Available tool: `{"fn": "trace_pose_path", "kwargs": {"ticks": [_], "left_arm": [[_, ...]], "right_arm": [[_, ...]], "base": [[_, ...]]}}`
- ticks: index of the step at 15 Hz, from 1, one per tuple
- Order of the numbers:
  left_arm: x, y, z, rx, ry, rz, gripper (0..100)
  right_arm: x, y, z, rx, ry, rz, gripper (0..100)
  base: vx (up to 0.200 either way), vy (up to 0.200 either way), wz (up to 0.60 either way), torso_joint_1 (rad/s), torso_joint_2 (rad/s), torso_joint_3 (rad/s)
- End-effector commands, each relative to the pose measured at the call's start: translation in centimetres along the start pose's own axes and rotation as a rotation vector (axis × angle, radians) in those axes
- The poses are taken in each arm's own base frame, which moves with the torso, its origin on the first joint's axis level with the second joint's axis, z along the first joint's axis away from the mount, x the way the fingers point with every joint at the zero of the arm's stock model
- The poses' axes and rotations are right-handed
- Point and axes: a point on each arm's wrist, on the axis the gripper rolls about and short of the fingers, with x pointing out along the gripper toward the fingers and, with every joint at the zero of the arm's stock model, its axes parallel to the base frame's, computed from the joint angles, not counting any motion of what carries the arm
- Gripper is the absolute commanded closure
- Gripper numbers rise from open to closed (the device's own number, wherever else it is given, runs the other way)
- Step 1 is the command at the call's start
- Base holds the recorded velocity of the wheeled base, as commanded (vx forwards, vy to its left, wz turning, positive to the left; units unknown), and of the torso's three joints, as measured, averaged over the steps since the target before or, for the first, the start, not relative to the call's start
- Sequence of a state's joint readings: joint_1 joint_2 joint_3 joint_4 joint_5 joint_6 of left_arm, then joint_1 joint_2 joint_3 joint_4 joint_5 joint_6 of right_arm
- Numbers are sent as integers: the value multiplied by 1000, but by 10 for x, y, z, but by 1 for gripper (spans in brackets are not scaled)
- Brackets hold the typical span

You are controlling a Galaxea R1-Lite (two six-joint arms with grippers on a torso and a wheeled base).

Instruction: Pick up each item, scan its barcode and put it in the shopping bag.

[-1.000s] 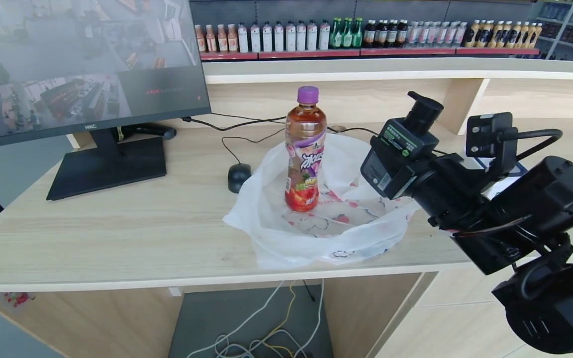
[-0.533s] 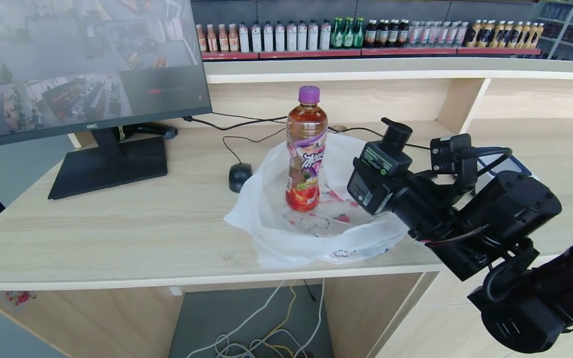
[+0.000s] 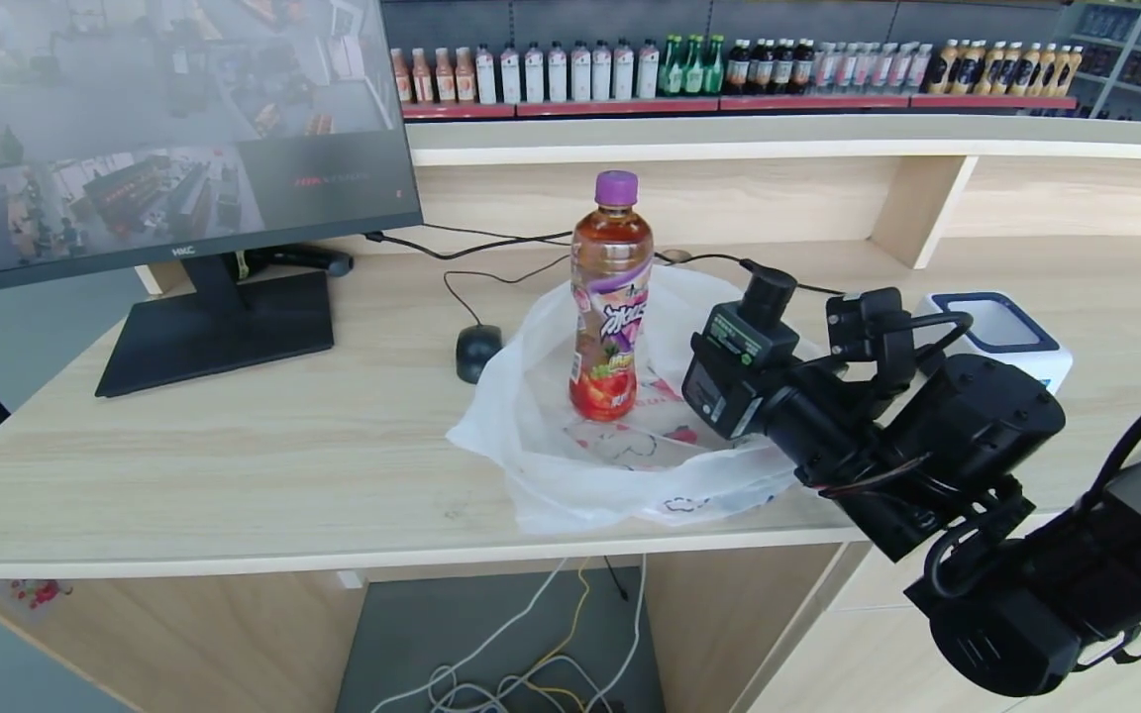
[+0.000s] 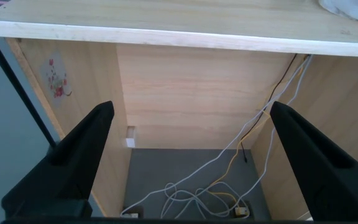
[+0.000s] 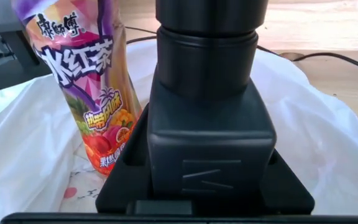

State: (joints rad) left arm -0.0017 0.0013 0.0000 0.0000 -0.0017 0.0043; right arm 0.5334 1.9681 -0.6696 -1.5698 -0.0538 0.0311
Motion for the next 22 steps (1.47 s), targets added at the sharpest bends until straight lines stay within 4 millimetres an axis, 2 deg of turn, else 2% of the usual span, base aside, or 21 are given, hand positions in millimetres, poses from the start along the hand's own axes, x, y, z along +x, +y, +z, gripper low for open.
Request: {"fn": "trace_pose_path", "kwargs": {"ticks": [1, 3, 11, 15, 22], "left_arm": [[0, 0, 0, 0, 0, 0, 0], [0, 0, 0, 0, 0, 0, 0], [0, 0, 0, 0, 0, 0, 0], [0, 0, 0, 0, 0, 0, 0], [0, 0, 0, -1, 0, 0, 0]], "right_arm": [[2, -1, -8, -2, 20, -2, 100], [4, -1, -17, -3, 43, -4, 100], [6, -2, -30, -7, 75, -5, 100], [5, 6, -31, -2, 80, 18, 100], [6, 9, -36, 1, 90, 23, 100]], "base": [[0, 0, 0, 0, 0, 0], [0, 0, 0, 0, 0, 0], [0, 0, 0, 0, 0, 0], [0, 0, 0, 0, 0, 0], [0, 0, 0, 0, 0, 0]]}}
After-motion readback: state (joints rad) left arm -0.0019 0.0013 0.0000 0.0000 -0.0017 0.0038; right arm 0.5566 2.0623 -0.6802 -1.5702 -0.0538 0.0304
